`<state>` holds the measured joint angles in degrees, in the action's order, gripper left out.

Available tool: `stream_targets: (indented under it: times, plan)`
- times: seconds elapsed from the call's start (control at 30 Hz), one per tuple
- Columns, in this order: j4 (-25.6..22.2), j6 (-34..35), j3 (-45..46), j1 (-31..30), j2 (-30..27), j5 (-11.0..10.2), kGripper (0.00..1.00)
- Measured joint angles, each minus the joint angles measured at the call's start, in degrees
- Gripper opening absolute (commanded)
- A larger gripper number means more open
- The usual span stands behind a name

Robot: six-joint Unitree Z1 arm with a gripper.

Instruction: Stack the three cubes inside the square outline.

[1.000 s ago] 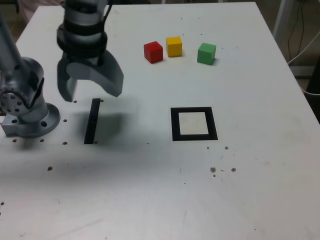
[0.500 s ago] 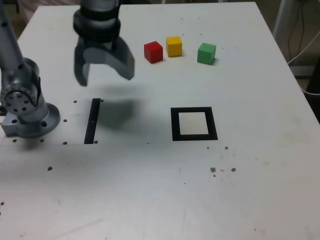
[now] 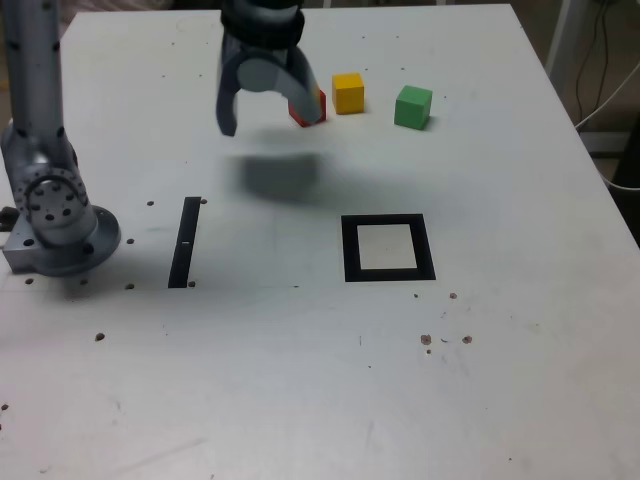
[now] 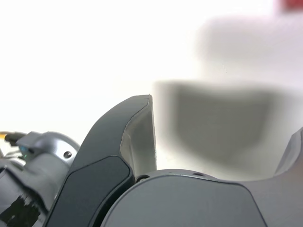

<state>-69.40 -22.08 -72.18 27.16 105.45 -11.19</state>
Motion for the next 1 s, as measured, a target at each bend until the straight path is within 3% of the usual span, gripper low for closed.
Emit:
stream_targets:
  times: [0.7,1.0]
  plan:
    - [-3.8,-9.9,-15.6,10.8,11.1,-0.1,0.99]
    - [-3.8,-14.2,-16.5,13.3,11.6,-0.8,0.99]
